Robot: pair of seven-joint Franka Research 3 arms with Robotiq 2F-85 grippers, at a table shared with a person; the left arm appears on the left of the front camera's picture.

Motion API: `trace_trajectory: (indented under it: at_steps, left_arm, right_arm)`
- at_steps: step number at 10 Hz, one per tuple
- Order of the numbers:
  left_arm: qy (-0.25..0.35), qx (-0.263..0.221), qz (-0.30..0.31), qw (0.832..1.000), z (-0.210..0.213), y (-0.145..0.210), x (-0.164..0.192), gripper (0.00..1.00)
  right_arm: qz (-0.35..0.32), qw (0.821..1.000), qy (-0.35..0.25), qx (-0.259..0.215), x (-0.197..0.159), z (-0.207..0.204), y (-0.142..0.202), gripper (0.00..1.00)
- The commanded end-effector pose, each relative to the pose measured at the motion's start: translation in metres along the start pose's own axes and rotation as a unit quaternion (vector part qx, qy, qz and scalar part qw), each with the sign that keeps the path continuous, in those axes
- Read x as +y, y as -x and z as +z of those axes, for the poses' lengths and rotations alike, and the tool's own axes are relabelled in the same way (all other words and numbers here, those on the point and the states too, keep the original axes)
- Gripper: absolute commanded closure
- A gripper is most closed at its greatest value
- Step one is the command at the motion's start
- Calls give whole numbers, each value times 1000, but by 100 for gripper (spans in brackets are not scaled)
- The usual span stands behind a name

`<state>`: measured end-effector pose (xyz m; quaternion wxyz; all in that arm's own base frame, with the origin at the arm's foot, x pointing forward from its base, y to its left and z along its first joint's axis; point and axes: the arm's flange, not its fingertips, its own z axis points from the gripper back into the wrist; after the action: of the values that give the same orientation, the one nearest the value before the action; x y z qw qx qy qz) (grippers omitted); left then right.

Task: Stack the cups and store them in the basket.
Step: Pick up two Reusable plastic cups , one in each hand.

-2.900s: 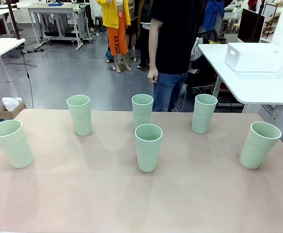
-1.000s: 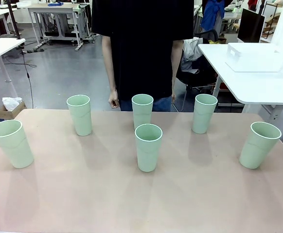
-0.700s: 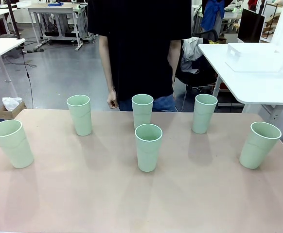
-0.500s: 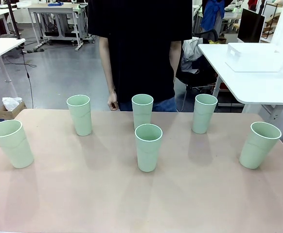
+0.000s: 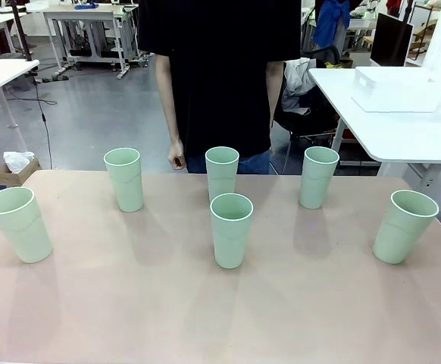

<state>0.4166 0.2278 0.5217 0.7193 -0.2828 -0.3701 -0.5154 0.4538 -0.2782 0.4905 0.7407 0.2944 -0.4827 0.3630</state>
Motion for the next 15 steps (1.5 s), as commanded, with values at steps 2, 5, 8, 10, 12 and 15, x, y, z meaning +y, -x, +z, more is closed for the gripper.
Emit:
trace_trajectory:
  at_steps: [2, 5, 8, 10, 12, 15]
  left_arm:
    - [0, 2, -1, 1000, 1, 0, -1, 0]
    - [32, -9, -9, 999, -6, 8, 10, 0]
    - [129, -22, -52, 990, -43, 35, 30, 0]
    - [167, -46, -82, 981, -52, 62, 46, 0]
    - [207, -87, -115, 967, -67, 89, 62, 0]
    - [233, -104, -83, 963, -90, 113, 61, 0]
  right_arm:
    - [3, 1000, 1, 1, 1, 1, -2, 0]
    - [29, 997, -66, 11, -12, -19, -2, 0]
    - [50, 981, -186, 8, -43, -61, 30, 0]
    - [71, 963, -258, -12, -67, -72, 55, 0]
    - [96, 940, -324, -37, -68, -93, 83, 0]
    - [112, 956, -270, -35, -61, -111, 119, 0]
